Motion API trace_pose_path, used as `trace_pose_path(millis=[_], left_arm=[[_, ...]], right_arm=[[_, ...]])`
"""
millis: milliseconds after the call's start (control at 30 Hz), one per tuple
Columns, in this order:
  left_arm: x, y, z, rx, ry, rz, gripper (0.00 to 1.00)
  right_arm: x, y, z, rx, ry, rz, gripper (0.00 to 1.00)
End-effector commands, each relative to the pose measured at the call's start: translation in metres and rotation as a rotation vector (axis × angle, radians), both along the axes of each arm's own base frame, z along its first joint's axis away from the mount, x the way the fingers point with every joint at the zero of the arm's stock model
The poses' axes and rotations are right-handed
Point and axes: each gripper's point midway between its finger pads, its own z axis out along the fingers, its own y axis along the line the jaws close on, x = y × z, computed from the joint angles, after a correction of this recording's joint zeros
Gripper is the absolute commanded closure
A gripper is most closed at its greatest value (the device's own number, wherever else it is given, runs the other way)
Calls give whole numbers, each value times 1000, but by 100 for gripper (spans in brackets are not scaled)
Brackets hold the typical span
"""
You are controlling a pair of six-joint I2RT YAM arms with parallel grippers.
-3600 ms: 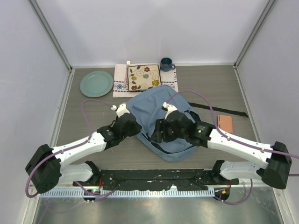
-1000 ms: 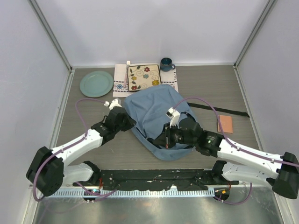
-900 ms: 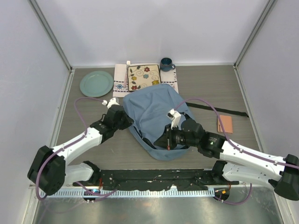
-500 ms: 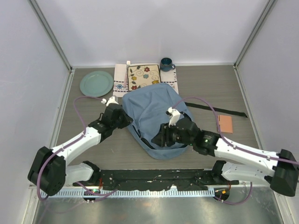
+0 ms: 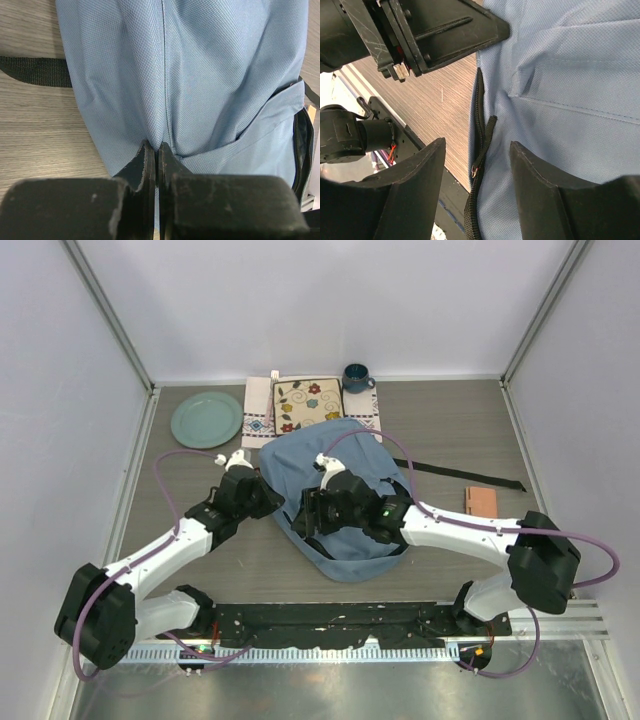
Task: Pack the student bag
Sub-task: Zip the student bag at the center of the board.
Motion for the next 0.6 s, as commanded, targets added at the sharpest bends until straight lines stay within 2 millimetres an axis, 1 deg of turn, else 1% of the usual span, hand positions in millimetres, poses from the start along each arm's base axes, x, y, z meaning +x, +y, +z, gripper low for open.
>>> trace_pose_path(millis=[0, 133, 167, 233, 267, 500, 533, 567], left_arm=[[11, -6, 28, -57, -95, -9, 100], [12, -7, 28, -57, -96, -9, 100], [13, -8, 29, -62, -100, -9, 100], [13, -9, 28, -63, -95, -11, 100], [13, -9, 27, -62, -94, -13, 100], [14, -10, 30, -69, -99, -16, 100], [14, -10, 29, -68, -97, -16, 100], [13, -10, 29, -69, -95, -15, 100]], right_arm=[[-2, 8, 8, 27, -25, 44, 41], [-8, 13, -1, 26, -5, 84, 44], [-8, 15, 0, 38, -6, 91, 46], [-9, 16, -6, 31, 8, 97, 49], [-9, 17, -7, 29, 11, 98, 52], [-4, 19, -13, 6, 3, 91, 61], [-4, 19, -14, 4, 1, 89, 63], [-4, 19, -14, 3, 1, 89, 68]])
